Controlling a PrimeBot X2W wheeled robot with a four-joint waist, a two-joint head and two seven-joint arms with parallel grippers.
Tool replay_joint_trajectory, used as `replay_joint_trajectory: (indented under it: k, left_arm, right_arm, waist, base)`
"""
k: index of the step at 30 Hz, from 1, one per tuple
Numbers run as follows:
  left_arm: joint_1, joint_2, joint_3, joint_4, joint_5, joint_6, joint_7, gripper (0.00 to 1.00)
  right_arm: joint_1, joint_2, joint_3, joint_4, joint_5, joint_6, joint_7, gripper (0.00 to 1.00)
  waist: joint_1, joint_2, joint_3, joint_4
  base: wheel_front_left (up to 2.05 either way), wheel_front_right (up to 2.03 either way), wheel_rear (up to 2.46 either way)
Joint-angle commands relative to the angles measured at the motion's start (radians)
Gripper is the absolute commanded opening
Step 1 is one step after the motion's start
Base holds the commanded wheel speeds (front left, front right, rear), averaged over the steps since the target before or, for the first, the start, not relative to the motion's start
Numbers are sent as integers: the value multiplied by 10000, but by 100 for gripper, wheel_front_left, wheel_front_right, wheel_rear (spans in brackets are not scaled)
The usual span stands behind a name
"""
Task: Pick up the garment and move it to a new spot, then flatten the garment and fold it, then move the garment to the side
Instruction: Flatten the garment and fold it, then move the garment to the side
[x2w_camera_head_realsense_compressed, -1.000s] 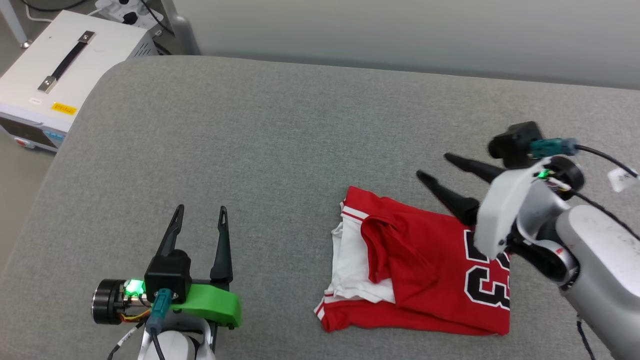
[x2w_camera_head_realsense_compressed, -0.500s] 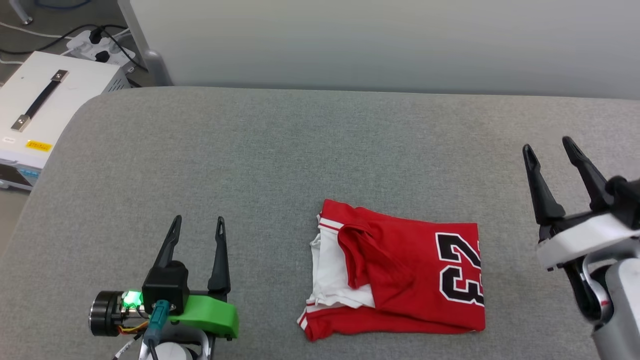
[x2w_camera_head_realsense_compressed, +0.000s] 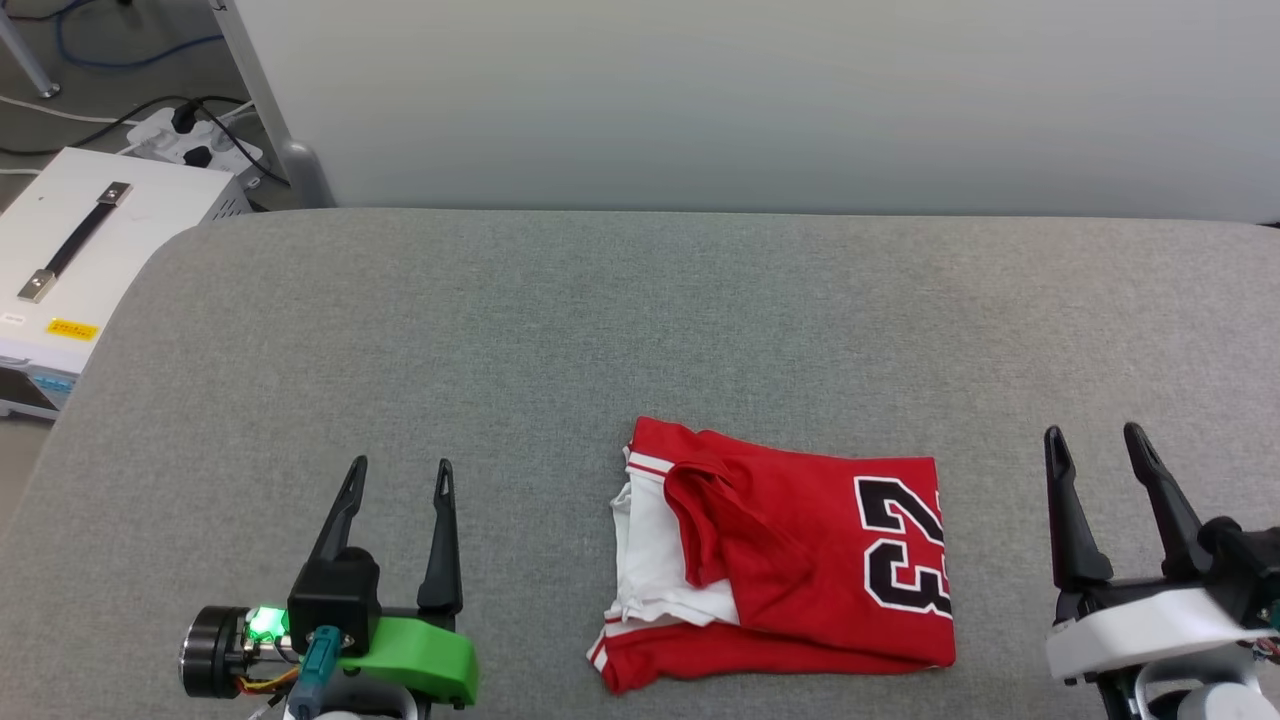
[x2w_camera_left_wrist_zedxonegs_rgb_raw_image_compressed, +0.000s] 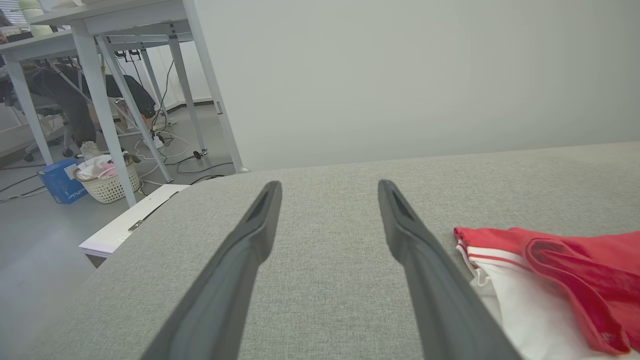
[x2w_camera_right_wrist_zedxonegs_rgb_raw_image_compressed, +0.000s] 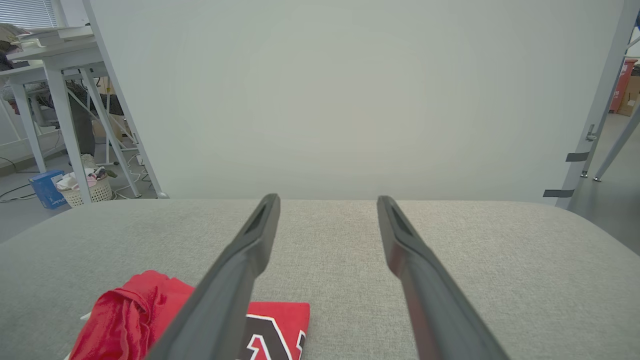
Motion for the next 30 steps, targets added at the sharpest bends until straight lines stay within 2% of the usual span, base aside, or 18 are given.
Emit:
replay_joint_trajectory:
  k: [1, 10, 22, 27, 30]
  left_arm:
    - [200, 64, -15, -44, 15, -52, -59, 100]
    - [251, 89, -66, 23, 14, -100, -59, 100]
    - [210, 78, -56, 126, -8, -82, -59, 100]
    - [96, 61, -67, 126, -8, -85, -59, 100]
    - [30, 53, -79, 150, -16, -105, -59, 100]
  right_arm:
    - [261, 65, -68, -75, -56, -7, -66, 100]
    - [864, 174, 5, 41, -267, -7, -67, 100]
    - [462, -94, 153, 191, -412, -7, -68, 100]
    - [-758, -779, 114, 49, 1, -7, 25, 100]
    - [-1545, -1501, 546, -87, 782, -7, 1004, 100]
  waist:
    - [0, 0, -41, 5]
    - [0, 0, -55, 51]
    - [0, 0, 13, 146]
    - [0, 0, 166, 199]
    - [0, 0, 249, 264]
  base:
    - [0, 0, 0]
    - [0, 0, 0]
    - [0, 0, 0]
    - [0, 0, 0]
    - [0, 0, 0]
